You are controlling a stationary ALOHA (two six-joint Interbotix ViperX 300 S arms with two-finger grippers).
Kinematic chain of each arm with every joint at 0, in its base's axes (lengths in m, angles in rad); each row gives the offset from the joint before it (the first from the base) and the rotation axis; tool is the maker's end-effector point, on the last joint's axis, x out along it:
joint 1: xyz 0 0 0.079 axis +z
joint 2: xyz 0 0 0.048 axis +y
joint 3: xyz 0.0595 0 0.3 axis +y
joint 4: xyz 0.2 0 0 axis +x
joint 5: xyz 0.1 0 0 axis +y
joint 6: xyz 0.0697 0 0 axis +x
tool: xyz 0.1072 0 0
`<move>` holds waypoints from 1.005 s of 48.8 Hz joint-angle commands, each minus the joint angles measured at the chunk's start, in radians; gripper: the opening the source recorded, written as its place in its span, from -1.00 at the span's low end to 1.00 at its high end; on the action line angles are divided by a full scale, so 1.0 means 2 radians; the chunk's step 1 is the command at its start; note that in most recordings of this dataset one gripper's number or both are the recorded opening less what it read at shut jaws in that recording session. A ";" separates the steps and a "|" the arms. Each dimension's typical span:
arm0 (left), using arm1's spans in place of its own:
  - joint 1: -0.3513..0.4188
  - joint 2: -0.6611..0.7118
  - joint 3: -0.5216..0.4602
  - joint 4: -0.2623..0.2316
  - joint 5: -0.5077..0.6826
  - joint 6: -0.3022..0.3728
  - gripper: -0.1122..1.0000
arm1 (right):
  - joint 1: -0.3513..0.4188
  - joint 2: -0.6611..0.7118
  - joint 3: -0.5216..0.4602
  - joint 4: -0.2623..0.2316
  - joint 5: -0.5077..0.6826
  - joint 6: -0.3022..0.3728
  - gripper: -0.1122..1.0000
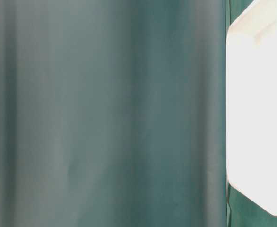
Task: Put the tape into the white case with the right arm.
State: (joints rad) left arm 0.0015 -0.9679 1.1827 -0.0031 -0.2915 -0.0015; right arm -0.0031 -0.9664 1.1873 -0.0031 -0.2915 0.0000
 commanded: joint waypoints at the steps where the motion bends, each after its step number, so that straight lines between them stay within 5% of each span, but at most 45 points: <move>1: 0.000 -0.004 -0.002 -0.011 -0.003 0.002 -0.36 | 0.002 0.003 -0.001 0.000 -0.002 0.005 -0.36; 9: 0.000 -0.023 0.008 -0.011 -0.001 0.003 -0.78 | 0.002 -0.012 0.014 0.000 0.015 0.008 -0.81; 16: 0.000 -0.036 0.017 -0.011 0.015 0.005 -0.79 | 0.002 -0.027 0.017 0.000 0.029 0.008 -0.97; 39: 0.000 -0.110 0.081 -0.009 0.120 0.006 -0.79 | 0.002 -0.035 0.031 -0.002 0.035 0.006 -0.94; 49: 0.000 -0.172 0.120 -0.009 0.133 0.003 -0.79 | 0.002 -0.046 0.041 -0.020 0.035 0.006 -0.40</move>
State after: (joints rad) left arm 0.0015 -1.2839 1.4189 -0.0230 -0.0276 0.0061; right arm 0.0000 -1.0569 1.2809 -0.0337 -0.2148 0.0138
